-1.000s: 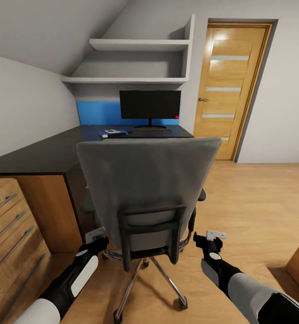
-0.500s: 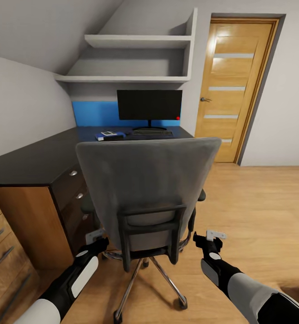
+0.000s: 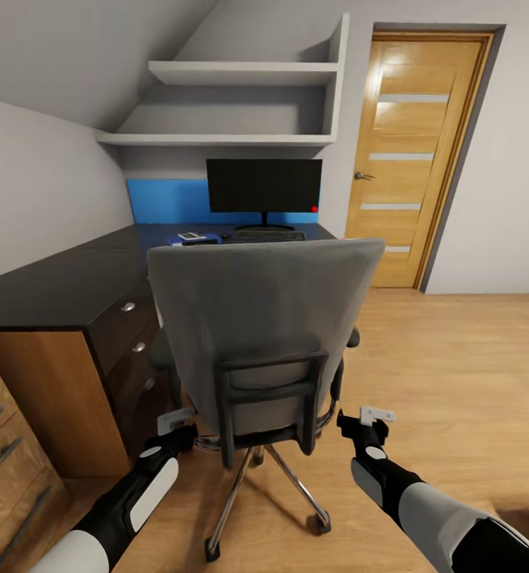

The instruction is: In the bedroom, organize the workspace by keeping the computer under the desk, ensuring the monitor is on the desk, placing the keyboard on the desk next to the monitor, placing the mouse on the desk next to the keyboard, moving the folder from the swivel chair onto the desk next to the mouse, stacking the notebook on top of the folder with the pen on top of the notebook, and positioning the swivel chair next to the desk.

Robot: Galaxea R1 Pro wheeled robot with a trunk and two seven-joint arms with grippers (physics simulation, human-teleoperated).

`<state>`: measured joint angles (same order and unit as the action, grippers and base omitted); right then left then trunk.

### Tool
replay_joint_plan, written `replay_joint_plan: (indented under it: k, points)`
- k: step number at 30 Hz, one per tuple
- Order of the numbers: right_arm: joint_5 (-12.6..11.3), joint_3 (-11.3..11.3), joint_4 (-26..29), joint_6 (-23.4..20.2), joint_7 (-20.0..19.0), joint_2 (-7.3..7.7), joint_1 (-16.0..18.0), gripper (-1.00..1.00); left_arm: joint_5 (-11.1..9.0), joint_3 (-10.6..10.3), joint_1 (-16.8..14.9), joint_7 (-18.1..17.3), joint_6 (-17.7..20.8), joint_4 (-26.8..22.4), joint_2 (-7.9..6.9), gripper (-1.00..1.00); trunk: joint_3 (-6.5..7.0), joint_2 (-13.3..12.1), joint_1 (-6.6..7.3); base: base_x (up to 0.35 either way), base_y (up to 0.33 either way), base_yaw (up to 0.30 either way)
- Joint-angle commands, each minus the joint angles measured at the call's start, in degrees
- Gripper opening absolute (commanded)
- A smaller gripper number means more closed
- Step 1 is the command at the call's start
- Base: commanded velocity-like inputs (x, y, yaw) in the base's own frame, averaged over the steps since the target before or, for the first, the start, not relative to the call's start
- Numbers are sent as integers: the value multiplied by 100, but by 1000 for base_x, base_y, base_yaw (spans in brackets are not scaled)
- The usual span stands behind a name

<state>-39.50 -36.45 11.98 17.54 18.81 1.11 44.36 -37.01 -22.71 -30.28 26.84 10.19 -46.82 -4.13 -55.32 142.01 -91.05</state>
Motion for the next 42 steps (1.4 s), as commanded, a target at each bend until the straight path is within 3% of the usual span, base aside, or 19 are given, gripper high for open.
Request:
replay_joint_plan:
  k: [1,8,20,42]
  points:
    - [-49,-50,7,13,26,1,3,100,-33,-33,-5,49,16,-11,-8,100,-6,3,4,-265,0,0]
    - [-49,-47,6,13,26,-5,3,100,-34,-37,-5,49,18,-13,-9,100,-6,3,4,-250,0,0]
    - [-49,-54,6,18,26,-6,3,100,-34,-32,-5,49,18,-28,-12,100,-6,3,4,-21,0,36]
    - [-49,-55,6,30,26,-6,3,100,-49,-27,-5,58,18,-31,-18,100,-6,3,4,-1,0,251]
